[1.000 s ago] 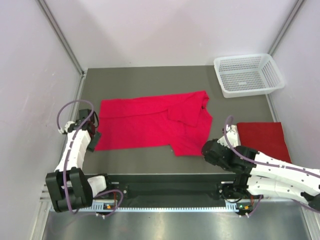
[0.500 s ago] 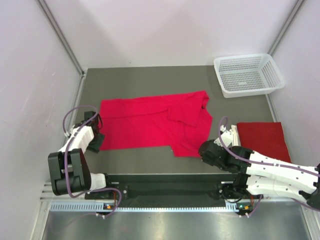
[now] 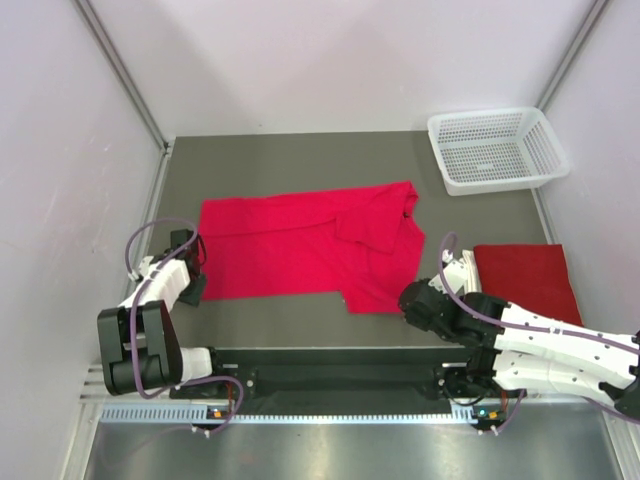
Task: Fold and stack the t-shirts
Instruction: Fold the tshirt
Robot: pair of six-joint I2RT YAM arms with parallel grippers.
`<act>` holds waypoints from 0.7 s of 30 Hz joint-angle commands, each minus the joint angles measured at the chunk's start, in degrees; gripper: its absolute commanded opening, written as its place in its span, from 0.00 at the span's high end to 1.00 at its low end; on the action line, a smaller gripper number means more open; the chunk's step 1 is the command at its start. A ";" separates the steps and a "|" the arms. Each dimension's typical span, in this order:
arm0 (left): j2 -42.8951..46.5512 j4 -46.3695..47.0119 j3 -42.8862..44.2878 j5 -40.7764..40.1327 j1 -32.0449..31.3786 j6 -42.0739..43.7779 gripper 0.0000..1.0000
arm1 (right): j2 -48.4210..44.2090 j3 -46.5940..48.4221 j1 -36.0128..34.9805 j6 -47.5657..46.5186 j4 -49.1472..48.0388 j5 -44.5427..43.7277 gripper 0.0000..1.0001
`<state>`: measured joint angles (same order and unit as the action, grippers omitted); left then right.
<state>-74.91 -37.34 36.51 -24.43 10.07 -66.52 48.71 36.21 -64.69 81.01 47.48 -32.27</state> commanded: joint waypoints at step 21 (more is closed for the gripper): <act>-1.20 -0.19 7.78 -1.50 0.22 5.07 1.00 | 7.18 7.64 0.61 -6.91 0.50 -4.73 1.00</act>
<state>-76.14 -37.60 41.67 -26.00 10.09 -64.62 54.37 39.29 -64.66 78.06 47.97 -33.52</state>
